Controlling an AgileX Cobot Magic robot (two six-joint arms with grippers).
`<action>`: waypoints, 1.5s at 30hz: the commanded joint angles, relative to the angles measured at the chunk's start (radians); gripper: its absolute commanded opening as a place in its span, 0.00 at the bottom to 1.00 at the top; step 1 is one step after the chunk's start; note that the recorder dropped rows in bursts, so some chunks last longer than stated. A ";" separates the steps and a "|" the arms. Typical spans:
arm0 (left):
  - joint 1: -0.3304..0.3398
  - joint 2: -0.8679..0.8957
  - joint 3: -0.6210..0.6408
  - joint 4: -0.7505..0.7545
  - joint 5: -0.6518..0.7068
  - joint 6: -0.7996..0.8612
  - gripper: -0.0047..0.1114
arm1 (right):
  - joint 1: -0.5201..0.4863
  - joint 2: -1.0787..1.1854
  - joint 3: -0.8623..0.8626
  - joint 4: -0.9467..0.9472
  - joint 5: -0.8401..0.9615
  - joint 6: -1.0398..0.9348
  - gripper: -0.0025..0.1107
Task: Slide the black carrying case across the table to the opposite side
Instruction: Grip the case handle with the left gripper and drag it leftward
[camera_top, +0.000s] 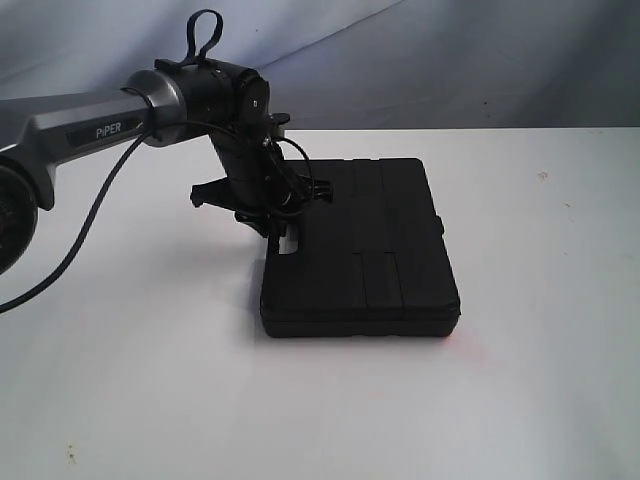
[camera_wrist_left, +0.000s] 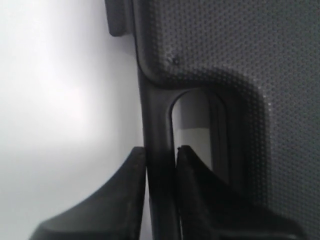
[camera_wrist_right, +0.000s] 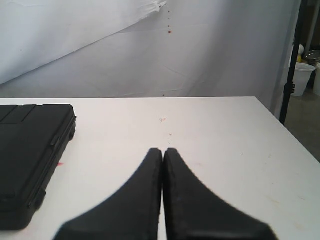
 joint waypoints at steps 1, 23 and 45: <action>-0.002 0.000 -0.005 0.003 0.011 -0.010 0.12 | -0.007 -0.003 0.004 0.008 0.002 0.001 0.02; 0.063 -0.008 -0.004 0.137 0.139 0.035 0.04 | -0.007 -0.003 0.004 0.008 0.002 0.001 0.02; 0.338 -0.190 0.288 0.246 0.006 0.118 0.04 | -0.007 -0.003 0.004 0.008 0.002 0.001 0.02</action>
